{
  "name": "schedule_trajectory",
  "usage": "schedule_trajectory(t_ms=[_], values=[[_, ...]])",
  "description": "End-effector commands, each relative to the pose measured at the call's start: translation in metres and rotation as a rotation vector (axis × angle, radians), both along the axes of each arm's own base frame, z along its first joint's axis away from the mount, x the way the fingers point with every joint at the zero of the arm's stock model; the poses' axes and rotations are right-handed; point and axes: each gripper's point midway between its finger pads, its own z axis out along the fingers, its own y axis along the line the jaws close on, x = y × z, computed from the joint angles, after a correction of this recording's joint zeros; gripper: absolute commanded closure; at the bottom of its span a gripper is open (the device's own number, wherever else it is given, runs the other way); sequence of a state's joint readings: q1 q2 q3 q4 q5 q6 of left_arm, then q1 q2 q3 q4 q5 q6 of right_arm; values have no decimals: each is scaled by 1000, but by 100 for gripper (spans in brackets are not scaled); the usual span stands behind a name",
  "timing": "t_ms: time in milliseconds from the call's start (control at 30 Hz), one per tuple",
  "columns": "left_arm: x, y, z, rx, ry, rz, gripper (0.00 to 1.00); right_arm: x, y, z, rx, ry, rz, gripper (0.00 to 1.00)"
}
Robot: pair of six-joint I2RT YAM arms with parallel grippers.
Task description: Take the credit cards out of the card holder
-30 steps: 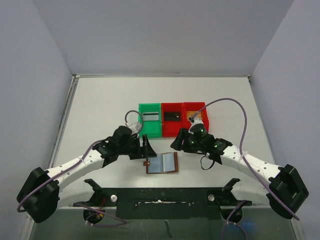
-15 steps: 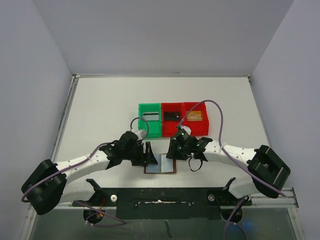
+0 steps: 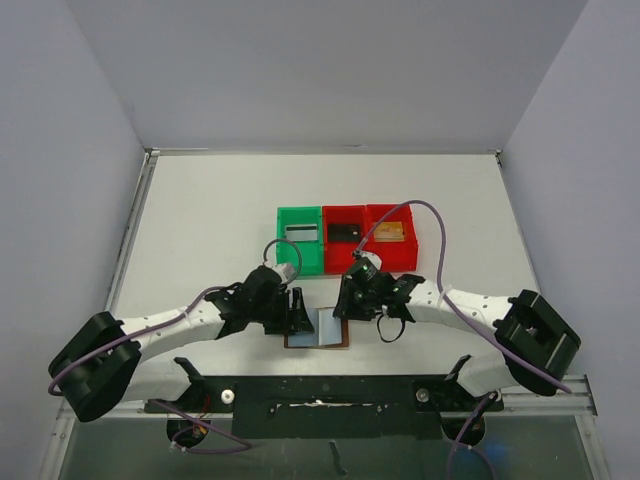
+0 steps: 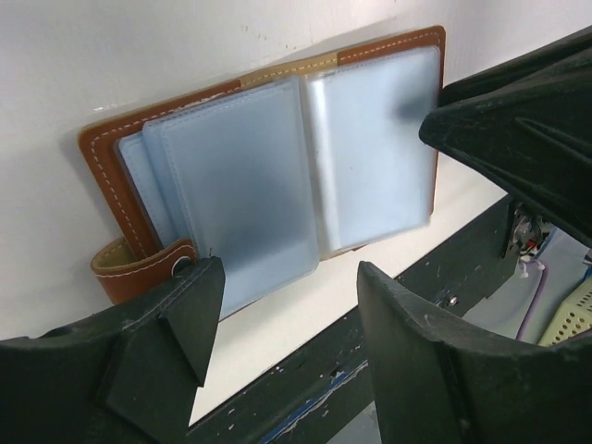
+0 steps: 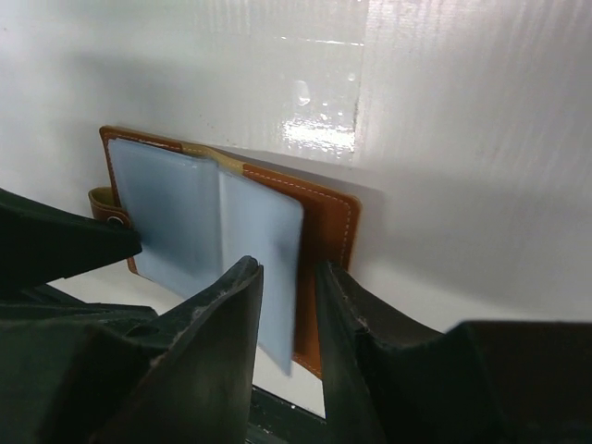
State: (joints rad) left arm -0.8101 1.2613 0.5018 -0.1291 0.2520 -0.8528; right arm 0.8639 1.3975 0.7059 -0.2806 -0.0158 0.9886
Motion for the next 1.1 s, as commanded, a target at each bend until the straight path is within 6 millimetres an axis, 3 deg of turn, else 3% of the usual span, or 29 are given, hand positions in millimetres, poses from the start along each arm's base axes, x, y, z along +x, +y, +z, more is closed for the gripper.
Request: schedule_trajectory(t_ms=[0,133,333,633,900,1067], values=[[12,-3,18,-20,-81,15,42,13,-1,27,11,-63,-46,67],[9,-1,10,-5,-60,11,42,7,1,22,33,-41,-34,62],[7,0,4,7,-50,8,42,-1,21,12,95,11,23,65],[5,11,0,99,-46,20,42,1,28,8,144,22,15,98],[10,23,10,204,-59,36,41,-2,15,-2,111,45,-5,100],[7,28,6,250,-57,52,40,-1,15,-1,121,43,-3,100]])
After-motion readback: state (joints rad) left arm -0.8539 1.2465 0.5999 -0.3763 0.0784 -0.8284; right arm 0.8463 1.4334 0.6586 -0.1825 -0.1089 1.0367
